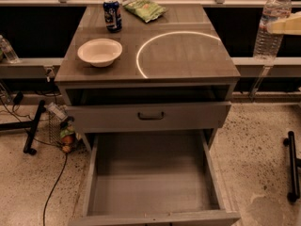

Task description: Place water bottle into middle drawer

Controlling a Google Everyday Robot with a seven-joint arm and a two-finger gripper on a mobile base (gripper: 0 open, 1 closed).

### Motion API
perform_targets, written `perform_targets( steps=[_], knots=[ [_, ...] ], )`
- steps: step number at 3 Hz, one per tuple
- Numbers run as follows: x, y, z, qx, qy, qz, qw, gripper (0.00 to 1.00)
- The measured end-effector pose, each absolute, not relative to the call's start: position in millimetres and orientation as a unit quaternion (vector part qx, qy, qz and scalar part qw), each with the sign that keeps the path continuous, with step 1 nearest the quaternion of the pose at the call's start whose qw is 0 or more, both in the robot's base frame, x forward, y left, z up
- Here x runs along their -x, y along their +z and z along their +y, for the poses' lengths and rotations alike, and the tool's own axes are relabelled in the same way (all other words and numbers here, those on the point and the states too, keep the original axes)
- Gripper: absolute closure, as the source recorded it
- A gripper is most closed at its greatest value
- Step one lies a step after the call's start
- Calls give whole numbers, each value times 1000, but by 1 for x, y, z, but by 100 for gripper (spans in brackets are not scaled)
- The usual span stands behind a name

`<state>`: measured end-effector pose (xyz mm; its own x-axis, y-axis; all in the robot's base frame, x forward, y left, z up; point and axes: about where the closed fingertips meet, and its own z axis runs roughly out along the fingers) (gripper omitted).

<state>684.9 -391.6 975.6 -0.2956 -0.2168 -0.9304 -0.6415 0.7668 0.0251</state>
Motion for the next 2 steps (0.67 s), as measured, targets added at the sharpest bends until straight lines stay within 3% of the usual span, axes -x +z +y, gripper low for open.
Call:
perform_targets(
  steps=[2],
  knots=[
    [-607,915,-384,311,251,783,476,100]
  ],
)
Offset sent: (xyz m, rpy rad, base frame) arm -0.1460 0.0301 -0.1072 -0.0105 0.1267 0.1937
